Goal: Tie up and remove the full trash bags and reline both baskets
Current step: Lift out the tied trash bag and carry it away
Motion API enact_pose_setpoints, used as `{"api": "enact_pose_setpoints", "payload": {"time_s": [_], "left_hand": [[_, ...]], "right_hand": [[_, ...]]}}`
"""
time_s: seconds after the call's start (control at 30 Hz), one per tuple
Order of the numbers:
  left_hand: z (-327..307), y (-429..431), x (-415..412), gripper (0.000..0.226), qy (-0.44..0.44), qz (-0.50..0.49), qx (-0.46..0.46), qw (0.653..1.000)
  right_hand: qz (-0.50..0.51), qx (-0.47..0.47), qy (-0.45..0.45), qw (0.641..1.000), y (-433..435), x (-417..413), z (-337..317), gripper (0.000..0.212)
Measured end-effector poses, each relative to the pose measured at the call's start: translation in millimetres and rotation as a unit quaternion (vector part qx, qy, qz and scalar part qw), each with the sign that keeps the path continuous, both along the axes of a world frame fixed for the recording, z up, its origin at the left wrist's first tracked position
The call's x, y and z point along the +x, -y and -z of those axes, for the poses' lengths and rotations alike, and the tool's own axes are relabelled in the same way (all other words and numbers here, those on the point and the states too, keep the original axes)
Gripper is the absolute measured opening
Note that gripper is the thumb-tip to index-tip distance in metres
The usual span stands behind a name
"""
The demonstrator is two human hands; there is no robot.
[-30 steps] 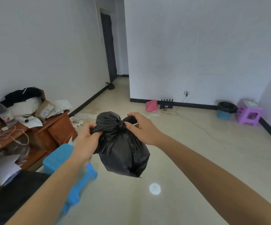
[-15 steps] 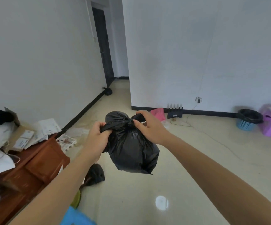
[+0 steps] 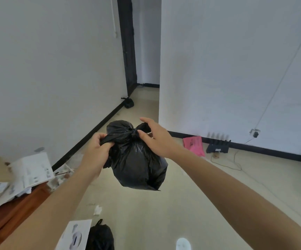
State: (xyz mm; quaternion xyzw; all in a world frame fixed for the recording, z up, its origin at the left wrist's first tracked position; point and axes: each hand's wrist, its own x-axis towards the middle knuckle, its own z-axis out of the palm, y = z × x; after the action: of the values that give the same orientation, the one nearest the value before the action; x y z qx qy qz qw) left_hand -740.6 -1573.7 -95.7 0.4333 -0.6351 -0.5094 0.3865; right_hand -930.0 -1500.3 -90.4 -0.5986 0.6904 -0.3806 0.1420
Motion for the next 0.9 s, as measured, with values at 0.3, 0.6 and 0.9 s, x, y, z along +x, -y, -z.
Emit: {"api": "enact_pose_setpoints", "payload": {"time_s": [0.3, 0.6, 0.9], "left_hand": [[7.3, 289.8, -117.9, 0.008, 0.011, 0.029, 0.025, 0.999], [23.9, 543.7, -294.2, 0.004, 0.039, 0.062, 0.031, 0.997], [20.5, 797.6, -448.8, 0.010, 0.060, 0.007, 0.037, 0.997]], "right_hand": [[0.024, 0.016, -0.012, 1.000, 282.2, -112.8, 7.7, 0.052], [0.059, 0.007, 0.014, 0.998, 525.3, -287.4, 36.8, 0.040], [0.025, 0.045, 0.069, 0.996, 794.3, -449.0, 37.1, 0.037]]}}
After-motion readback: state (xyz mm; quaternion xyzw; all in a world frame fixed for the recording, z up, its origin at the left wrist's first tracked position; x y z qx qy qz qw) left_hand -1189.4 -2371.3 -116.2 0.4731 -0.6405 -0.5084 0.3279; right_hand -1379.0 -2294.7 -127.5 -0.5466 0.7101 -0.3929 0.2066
